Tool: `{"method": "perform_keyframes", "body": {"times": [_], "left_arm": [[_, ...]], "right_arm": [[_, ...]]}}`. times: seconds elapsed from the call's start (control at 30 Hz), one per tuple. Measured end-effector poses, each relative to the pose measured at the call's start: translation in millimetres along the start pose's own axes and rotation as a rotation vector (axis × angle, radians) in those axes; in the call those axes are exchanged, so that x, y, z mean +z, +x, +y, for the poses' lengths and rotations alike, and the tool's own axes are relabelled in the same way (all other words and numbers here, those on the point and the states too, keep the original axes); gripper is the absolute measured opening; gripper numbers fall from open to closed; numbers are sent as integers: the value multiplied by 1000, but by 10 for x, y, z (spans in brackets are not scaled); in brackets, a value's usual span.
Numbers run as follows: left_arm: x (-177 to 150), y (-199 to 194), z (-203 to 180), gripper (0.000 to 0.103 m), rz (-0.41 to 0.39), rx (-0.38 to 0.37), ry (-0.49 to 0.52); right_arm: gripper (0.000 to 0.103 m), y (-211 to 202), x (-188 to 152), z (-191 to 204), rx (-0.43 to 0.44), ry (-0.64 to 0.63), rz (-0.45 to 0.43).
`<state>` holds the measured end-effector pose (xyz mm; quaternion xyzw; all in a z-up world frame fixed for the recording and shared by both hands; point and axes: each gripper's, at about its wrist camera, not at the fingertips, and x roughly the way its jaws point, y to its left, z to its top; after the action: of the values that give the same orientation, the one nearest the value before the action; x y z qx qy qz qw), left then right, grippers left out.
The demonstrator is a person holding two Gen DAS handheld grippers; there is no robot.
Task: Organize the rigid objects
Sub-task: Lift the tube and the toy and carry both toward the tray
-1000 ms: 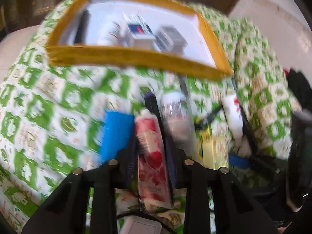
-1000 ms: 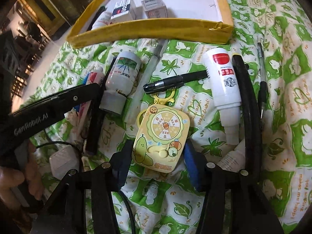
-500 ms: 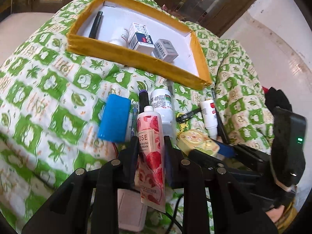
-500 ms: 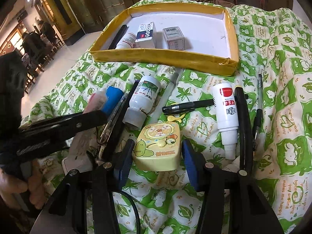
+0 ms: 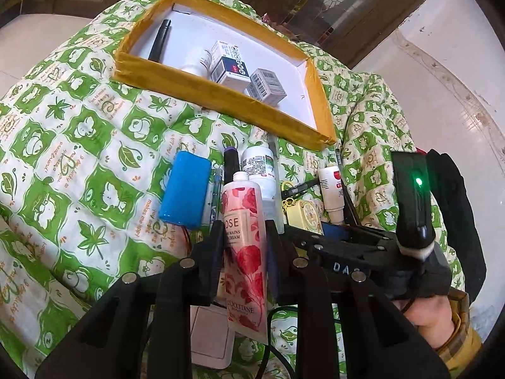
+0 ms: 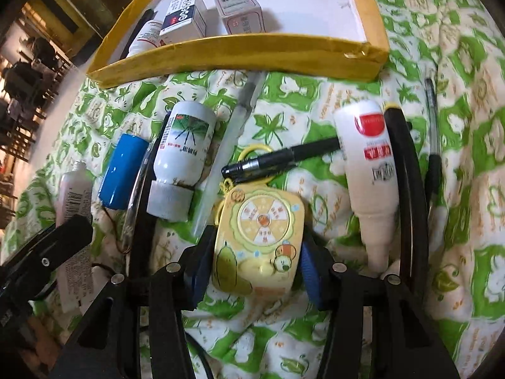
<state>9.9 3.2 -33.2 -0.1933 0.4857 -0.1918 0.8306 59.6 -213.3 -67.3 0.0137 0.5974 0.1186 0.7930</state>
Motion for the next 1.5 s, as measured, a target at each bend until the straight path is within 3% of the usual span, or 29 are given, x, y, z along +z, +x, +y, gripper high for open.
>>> {"method": "perform_keyframes", "body": {"times": [0.1,0.37,0.5,0.87,1.27,1.5], "left_arm": [[-3,-4,-13,22,-6,-3,1],[-3,-39,12,22,-22,-23,-11],[-1,-26,-2,22,-21,-18,-9],[-3,-51,-32,22,-37,-31,0],[61,-97,-156,22,-49,-45,44],[193,-132,-114,22,-58,-42,42]], "right_arm": [[44,-106,-90,52,-11,-40,-52],[44,-580,-217,-111,110,21,-210],[44,-714,-166,-239,127,46,-270],[44,-655,-160,-195,91,23,-269],[44,-846,-160,-242,184,58,-308],[44,-845,-133,-244,183,58,-302]]}}
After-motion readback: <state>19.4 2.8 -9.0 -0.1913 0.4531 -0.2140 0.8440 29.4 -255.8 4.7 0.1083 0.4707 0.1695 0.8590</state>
